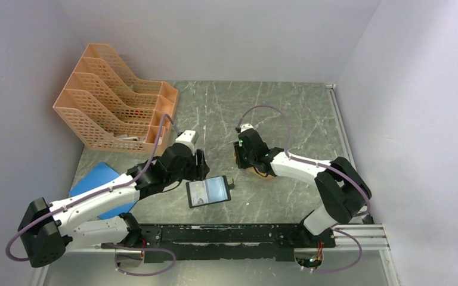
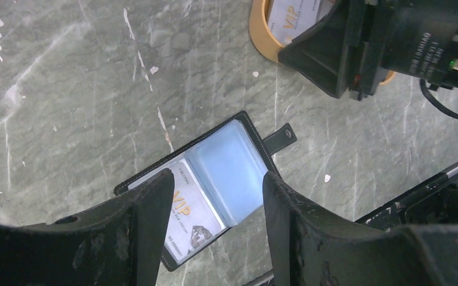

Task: Put the credit cards into the card holder
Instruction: Adjust the storage box at the center of the board.

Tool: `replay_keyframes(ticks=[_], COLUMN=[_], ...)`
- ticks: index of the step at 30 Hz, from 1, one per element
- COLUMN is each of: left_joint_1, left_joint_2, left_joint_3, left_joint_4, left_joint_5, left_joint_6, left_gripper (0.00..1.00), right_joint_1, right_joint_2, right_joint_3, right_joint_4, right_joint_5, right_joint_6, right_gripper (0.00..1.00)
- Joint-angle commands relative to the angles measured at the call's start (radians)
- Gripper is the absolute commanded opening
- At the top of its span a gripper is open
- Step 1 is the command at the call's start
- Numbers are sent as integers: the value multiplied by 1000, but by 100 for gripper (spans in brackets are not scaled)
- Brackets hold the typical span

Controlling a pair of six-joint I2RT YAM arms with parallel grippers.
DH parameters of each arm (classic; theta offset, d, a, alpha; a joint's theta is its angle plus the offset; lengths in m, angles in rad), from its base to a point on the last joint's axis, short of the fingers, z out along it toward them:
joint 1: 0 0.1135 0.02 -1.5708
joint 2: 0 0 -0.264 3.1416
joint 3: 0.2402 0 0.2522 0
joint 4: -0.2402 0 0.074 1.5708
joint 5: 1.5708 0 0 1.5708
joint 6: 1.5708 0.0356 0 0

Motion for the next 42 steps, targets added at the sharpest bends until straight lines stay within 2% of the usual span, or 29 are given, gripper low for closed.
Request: replay_keyframes(ticks=[1, 3, 7, 11, 21, 27, 32, 38, 42], left_joint_1=[5, 5, 22, 63, 80, 83, 84, 84, 85], left_joint_2=[2, 20, 105, 235, 630, 788, 844, 842, 824], left_joint_3=[-18, -10, 50, 160, 460, 569, 588, 537, 494], left_joint_4=[9, 22, 51, 80, 106, 100, 117, 155, 179], left_joint_5=[-19, -16, 2, 59, 206, 219, 239, 278, 297], left_joint_6=[-13, -12, 6, 36, 204, 240, 233, 204, 180], left_gripper=[61, 61, 62, 62, 61, 59, 57, 52, 45], right_joint_1=[30, 33, 29, 10, -60, -139, -321, -350, -351], right_joint_2=[-56, -78, -159, -246, -515, -548, -498, -426, -370], right_joint_3=[-35, -43, -14, 36, -90, -155, -191, -209, -217], right_joint_4=[-35, -51, -111, -195, -345, -383, -340, -274, -232], right_joint_5=[-54, -67, -41, 34, 210, 249, 140, 100, 75], right_joint_6=[-29, -17, 57, 170, 373, 449, 440, 417, 398], right_gripper=[30, 32, 49, 55, 54, 54, 54, 51, 43])
